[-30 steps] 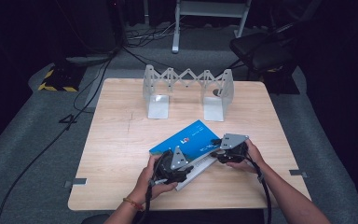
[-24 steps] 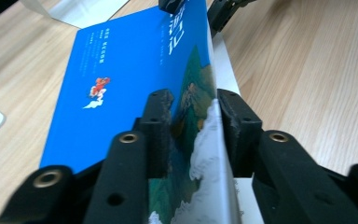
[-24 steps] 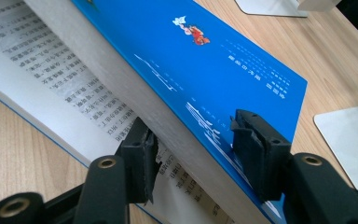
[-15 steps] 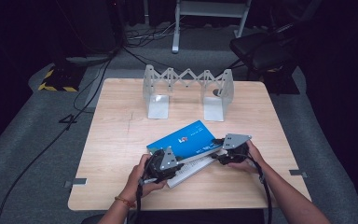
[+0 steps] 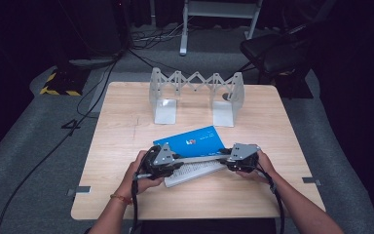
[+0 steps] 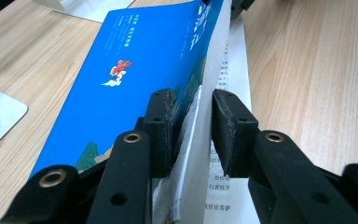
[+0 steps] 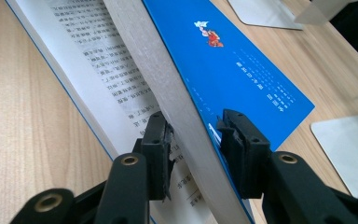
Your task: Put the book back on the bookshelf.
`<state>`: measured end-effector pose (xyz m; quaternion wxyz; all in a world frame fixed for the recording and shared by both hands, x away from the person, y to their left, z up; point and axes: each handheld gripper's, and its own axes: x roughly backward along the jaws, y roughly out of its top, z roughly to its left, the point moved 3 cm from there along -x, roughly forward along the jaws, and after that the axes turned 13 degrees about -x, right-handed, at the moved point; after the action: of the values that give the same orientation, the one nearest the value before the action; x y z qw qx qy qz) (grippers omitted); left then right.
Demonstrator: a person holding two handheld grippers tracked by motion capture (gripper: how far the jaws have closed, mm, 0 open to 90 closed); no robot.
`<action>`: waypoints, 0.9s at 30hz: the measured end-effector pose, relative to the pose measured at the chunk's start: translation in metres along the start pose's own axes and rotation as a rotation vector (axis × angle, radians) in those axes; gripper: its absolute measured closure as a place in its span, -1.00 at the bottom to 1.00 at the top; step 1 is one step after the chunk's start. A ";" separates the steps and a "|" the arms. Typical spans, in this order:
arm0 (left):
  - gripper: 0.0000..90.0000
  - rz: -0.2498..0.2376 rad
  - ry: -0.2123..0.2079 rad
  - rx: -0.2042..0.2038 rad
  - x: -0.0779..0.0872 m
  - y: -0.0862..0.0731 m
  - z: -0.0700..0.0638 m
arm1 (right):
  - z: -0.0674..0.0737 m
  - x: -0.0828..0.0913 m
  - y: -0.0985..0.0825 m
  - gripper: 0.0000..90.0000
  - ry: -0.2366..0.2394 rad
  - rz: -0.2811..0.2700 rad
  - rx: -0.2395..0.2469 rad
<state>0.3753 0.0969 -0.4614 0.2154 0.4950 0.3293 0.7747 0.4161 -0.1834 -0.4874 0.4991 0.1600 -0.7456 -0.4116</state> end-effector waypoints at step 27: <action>0.11 0.146 0.108 -0.023 -0.047 0.032 -0.006 | -0.010 0.023 -0.012 0.47 -0.097 0.086 -0.014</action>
<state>0.3895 0.0427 -0.4693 0.1461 0.4728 0.2946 0.8175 0.4124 -0.2106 -0.4808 0.4808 0.1044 -0.7721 -0.4022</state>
